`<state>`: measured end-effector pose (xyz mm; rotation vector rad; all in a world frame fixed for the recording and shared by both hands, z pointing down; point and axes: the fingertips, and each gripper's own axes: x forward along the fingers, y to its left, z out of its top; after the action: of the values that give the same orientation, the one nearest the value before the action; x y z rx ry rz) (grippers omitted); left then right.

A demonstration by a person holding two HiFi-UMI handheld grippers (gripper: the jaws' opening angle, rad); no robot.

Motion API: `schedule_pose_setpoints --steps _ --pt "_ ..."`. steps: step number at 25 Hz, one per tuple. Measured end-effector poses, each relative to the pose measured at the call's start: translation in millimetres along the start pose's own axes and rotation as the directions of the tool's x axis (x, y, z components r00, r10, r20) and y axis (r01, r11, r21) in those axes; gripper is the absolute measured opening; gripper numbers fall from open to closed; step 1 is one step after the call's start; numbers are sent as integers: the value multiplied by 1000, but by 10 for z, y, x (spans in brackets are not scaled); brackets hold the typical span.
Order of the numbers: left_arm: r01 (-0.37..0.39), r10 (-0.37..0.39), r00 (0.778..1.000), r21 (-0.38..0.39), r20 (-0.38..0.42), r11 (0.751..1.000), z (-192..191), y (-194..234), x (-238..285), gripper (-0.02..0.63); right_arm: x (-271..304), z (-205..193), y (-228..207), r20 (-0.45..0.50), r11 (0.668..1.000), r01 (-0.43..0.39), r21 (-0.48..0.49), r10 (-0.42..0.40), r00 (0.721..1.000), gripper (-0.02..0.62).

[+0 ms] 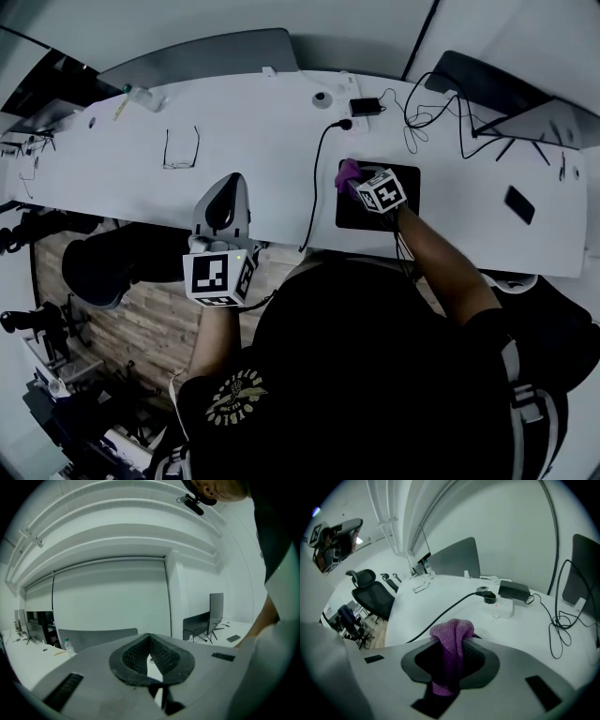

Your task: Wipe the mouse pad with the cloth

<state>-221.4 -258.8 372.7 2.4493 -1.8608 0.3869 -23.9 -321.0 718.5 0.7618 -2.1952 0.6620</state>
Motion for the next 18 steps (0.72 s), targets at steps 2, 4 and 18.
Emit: schedule_pose_setpoints --steps 2,4,18 --pt "-2 2 1000 2 -8 1000 -31 -3 -3 2 110 -43 11 -33 1000 -2 -22 1 999 89" --pt "-1 1 1000 4 -16 1000 -57 -12 0 2 196 -66 10 -63 999 0 -42 -3 998 89" --pt "13 -12 998 11 -60 1000 -146 -47 21 3 130 -390 -435 -149 991 134 8 -132 980 91"
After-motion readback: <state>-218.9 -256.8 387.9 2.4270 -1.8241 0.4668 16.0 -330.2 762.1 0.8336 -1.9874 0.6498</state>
